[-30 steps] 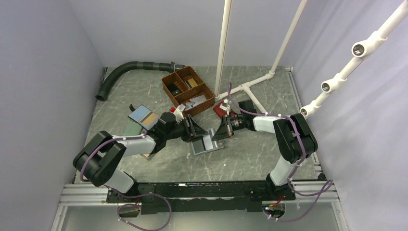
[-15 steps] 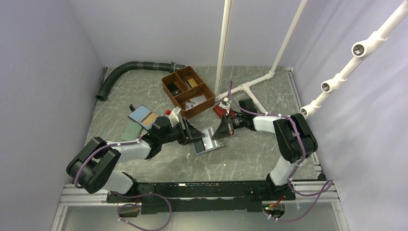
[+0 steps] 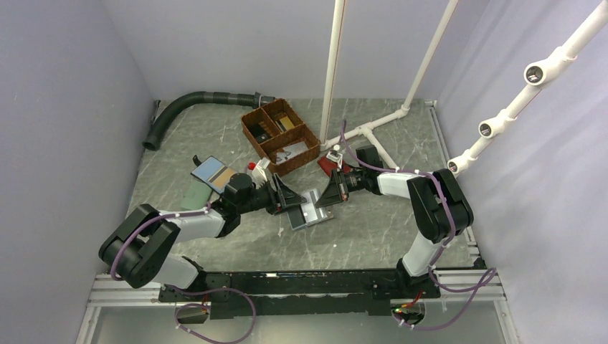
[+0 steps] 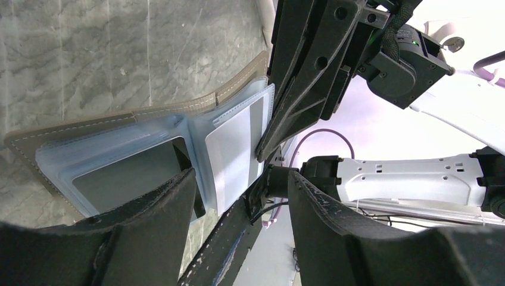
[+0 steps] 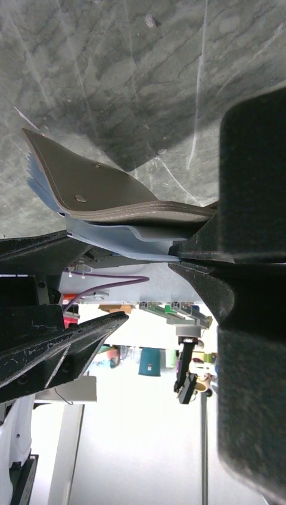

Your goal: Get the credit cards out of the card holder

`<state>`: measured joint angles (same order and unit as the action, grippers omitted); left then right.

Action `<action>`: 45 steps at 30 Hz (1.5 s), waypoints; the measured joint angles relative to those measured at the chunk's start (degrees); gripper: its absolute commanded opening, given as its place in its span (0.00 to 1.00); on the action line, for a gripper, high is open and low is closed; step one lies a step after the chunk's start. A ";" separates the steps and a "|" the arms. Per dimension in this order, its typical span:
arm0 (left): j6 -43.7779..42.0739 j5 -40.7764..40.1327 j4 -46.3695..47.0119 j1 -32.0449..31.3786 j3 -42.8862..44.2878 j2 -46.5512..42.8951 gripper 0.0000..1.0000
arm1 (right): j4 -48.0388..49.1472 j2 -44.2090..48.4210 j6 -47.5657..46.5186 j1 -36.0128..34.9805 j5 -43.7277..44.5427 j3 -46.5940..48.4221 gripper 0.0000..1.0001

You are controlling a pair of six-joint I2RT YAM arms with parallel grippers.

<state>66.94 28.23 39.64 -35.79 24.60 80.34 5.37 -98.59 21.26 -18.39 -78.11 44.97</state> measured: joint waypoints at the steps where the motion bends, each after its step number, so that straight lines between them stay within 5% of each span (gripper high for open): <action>1: 0.00 0.00 0.00 0.02 0.00 0.00 0.63 | 0.00 0.00 0.00 0.00 0.00 0.00 0.00; 26: 0.35 0.24 -0.44 2.43 -1.16 -2.75 0.62 | -1.79 0.00 -1.79 0.00 0.07 0.09 0.00; 45: 3.91 4.37 7.56 2.54 -1.25 5.35 0.60 | 2.34 -0.46 3.43 0.00 -0.42 0.09 0.00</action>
<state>70.85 32.60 47.20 -33.26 23.35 85.69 7.70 -99.04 24.69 -18.39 -78.52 45.06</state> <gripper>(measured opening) 0.615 0.009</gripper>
